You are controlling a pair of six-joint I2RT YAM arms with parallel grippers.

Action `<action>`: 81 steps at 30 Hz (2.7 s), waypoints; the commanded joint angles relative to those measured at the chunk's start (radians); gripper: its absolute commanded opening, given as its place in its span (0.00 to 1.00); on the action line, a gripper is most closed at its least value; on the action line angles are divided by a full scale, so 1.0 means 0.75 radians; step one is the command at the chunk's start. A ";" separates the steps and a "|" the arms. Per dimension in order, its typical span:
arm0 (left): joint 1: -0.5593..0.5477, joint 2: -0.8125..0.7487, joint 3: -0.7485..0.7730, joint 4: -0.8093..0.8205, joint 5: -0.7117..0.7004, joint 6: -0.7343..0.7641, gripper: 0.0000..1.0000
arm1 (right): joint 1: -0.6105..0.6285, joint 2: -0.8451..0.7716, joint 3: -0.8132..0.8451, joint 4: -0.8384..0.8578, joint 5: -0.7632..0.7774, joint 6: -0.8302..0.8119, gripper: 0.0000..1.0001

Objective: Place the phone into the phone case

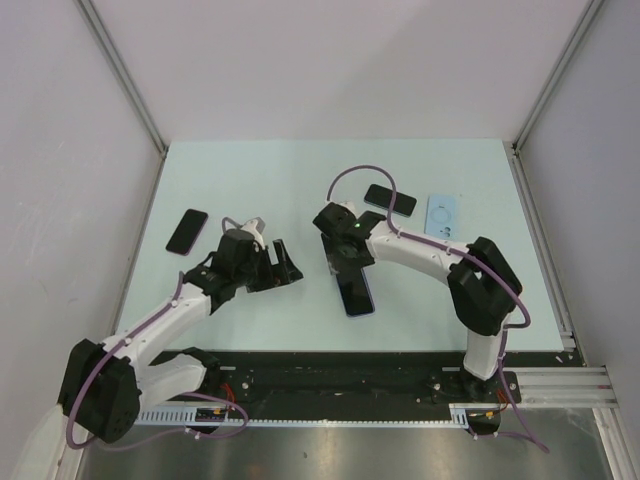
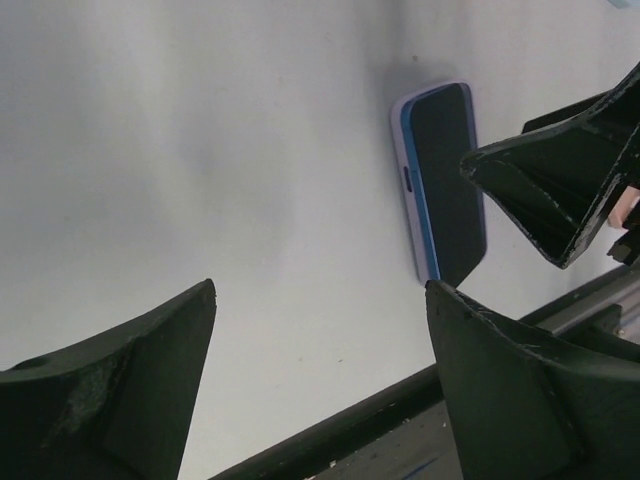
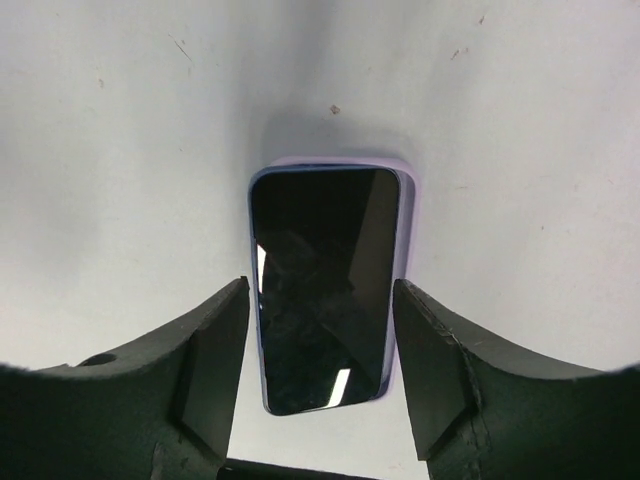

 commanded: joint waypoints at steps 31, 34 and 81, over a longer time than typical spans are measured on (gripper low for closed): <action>-0.368 0.844 0.426 0.255 0.067 -0.012 0.00 | -0.290 -0.181 -0.556 0.392 -0.290 -0.015 0.11; -0.378 0.860 0.428 0.273 0.063 -0.014 0.00 | -0.269 -0.163 -0.558 0.404 -0.292 0.001 0.10; -0.398 0.805 0.530 0.030 -0.074 0.029 0.33 | -0.290 -0.529 -0.977 0.805 -0.628 0.245 0.40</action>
